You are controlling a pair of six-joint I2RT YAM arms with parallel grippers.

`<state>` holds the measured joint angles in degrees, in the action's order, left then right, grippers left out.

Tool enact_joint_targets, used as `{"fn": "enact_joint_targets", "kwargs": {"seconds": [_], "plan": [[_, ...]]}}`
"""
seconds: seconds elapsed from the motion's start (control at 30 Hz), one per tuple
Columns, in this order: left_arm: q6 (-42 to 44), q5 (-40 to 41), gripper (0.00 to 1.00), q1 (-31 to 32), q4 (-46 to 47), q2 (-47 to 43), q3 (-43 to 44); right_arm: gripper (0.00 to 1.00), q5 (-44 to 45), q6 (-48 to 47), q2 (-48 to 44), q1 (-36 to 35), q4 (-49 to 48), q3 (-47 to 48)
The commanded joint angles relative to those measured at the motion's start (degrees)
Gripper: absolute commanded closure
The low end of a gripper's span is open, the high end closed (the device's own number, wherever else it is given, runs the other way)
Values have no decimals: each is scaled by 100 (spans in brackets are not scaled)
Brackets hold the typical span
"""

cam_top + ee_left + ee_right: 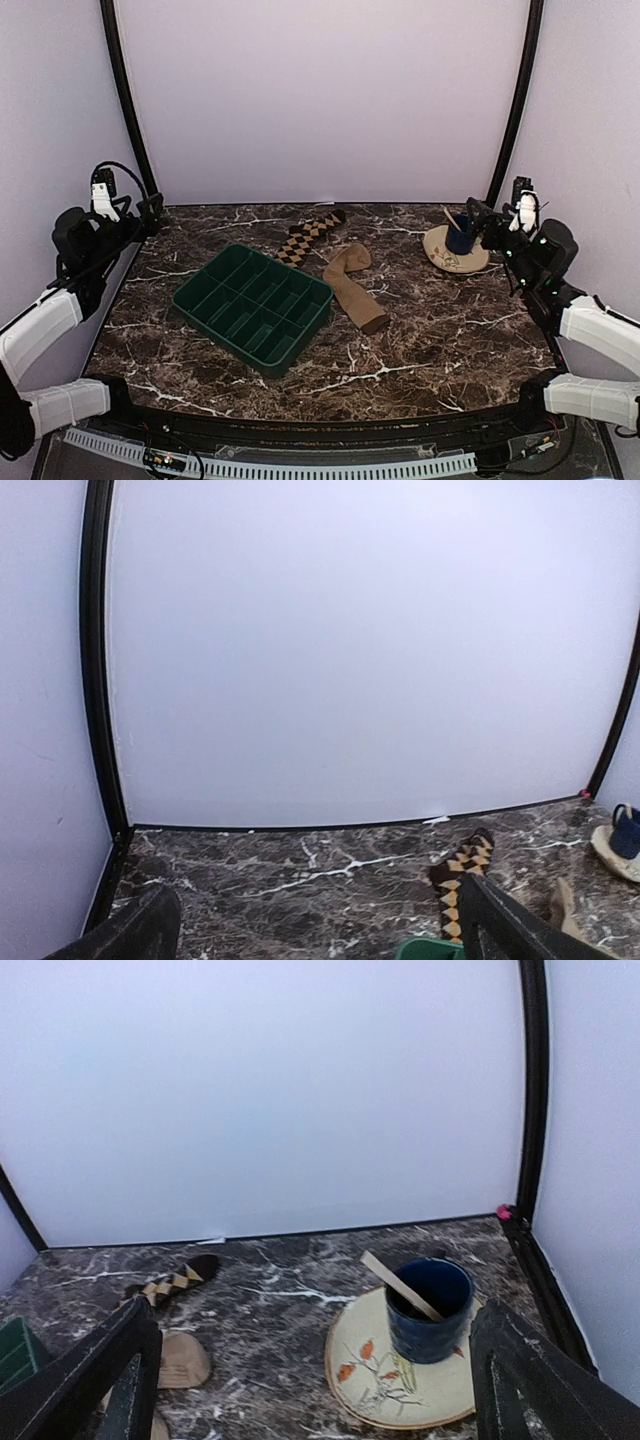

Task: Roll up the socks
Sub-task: Move the storage box to the corner of the board.

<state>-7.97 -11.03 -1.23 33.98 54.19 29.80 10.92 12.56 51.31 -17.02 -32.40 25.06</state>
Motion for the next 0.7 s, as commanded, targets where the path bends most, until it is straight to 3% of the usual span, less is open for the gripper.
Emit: {"fn": "enact_joint_targets", "kwargs": {"seconds": [0.0, 0.17, 0.27, 0.4, 0.5, 0.57, 0.67], "plan": [[-509, -566, 1, 29, -1539, -713, 347, 0, -840, 371, -90, -165, -1103, 584], [-264, -348, 1, 418, -2078, -1398, 422, 0, -2563, 1183, 313, -166, -2990, 872], [-408, -200, 3, 433, -2095, -1621, 421, 0, -3046, 2045, 774, -169, -2972, 1511], [-640, -114, 9, 433, -2292, -1757, 495, 0, -2114, 2325, 1141, -249, -1390, 2197], [-742, -48, 13, 473, -2743, -1535, 749, 0, -1051, 1644, 1517, -613, 721, 3013], [-746, 101, 13, 608, -2995, -1410, 846, 0, 155, 1143, 1713, -1055, 1230, 3023], [-641, 378, 13, 939, -3352, -1292, 911, 0, 1087, 1024, 2054, -1508, 1798, 2894]]}}
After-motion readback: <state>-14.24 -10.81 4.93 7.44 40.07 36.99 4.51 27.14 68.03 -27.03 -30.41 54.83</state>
